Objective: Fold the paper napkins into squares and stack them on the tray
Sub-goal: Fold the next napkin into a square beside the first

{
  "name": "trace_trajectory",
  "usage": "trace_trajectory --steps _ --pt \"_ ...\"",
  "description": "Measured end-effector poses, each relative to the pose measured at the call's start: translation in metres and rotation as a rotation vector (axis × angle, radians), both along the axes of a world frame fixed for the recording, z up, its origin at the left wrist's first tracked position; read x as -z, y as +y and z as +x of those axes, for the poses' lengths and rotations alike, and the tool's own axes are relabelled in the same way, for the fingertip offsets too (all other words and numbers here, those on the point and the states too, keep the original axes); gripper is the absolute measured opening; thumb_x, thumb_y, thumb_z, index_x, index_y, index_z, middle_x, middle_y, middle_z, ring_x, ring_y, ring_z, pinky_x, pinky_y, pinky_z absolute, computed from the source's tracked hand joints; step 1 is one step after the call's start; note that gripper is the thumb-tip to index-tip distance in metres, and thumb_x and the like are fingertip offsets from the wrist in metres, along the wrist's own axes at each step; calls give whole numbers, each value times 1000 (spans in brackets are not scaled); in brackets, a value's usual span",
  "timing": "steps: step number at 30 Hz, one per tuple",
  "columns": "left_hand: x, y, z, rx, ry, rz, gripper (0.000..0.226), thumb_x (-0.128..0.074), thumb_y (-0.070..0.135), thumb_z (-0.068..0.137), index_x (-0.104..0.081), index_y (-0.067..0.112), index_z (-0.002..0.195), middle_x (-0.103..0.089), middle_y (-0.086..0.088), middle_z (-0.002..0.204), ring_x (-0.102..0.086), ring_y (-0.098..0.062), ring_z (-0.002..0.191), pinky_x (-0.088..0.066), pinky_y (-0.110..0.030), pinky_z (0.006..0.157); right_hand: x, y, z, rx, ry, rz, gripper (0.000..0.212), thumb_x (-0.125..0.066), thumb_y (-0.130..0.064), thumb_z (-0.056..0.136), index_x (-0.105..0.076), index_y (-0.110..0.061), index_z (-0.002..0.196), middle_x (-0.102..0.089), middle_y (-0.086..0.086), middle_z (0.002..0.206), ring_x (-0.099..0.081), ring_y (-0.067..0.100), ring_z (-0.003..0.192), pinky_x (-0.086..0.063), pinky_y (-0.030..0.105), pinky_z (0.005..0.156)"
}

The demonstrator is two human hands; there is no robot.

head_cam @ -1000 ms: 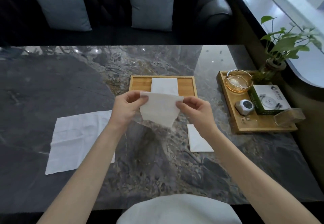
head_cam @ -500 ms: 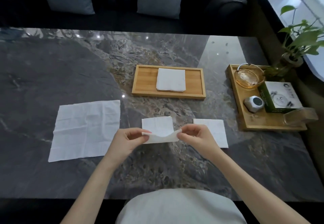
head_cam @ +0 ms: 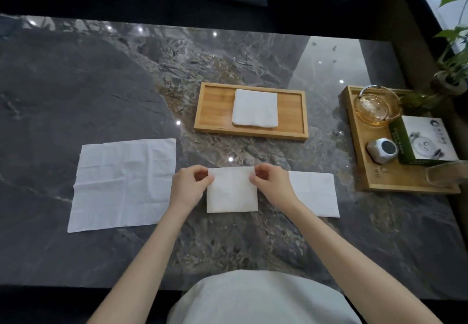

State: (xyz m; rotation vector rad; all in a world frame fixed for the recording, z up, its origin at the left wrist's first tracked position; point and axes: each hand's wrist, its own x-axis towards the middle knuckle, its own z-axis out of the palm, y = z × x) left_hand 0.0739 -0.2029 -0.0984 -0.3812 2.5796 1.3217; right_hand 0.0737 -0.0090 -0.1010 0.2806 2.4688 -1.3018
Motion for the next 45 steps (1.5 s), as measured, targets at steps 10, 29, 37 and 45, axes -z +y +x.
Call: trace_trajectory --steps 10,29,37,45 --pt "18 19 23 172 353 -429 26 -53 11 85 -59 7 110 -63 -13 109 -56 -31 102 -47 -39 80 11 -20 21 -169 492 460 29 -62 -2 83 -62 -4 111 -67 11 102 -61 28 94 -52 40 77" --pt "43 -4 56 470 285 -712 44 -28 20 92 -44 7 130 -47 -9 138 -40 -27 129 -31 -49 103 41 5 49 -513 497 686 45 -32 -23 93 -48 -9 133 -49 8 140 -41 24 132 -18 45 108" --pt "51 6 74 547 329 -610 41 -32 20 92 -48 12 129 -50 -5 136 -42 -20 128 -27 -40 103 46 15 67 -728 651 632 42 -41 -19 88 -56 -16 127 -58 0 131 -51 18 123 -25 41 107" --pt "41 -5 74 542 290 -603 52 -12 31 98 -52 12 126 -53 -4 132 -46 -23 125 -41 -44 99 42 30 67 -668 610 588 40 -42 -21 86 -62 -15 120 -61 1 127 -54 20 120 -27 40 105"
